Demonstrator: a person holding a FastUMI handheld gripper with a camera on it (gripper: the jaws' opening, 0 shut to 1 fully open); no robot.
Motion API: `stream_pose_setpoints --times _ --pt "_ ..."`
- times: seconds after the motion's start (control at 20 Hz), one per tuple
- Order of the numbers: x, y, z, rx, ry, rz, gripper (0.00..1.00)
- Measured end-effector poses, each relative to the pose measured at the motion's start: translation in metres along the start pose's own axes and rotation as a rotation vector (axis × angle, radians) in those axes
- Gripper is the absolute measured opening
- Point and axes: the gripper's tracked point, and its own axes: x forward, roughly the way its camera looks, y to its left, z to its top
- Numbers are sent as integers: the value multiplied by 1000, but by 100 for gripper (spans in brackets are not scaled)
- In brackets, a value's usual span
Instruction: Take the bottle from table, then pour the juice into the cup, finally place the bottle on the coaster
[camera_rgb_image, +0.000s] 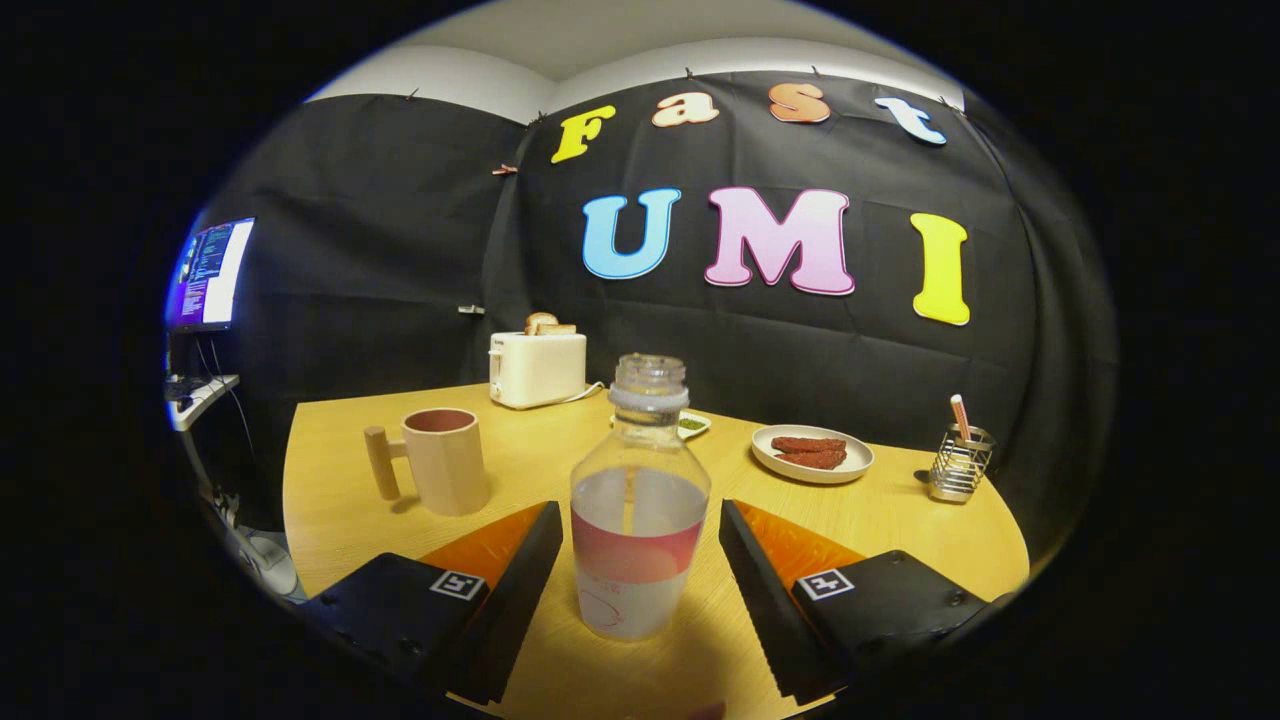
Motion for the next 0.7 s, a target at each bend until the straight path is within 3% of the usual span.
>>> stream_pose_setpoints --times 0.15,0.2,0.3,0.7 --pt "13 -1 -8 4 18 -28 95" --pt "14 -2 -4 11 11 -38 80" --pt "20 -5 -5 11 51 -72 75" --pt "19 -11 70 -194 52 -214 70"
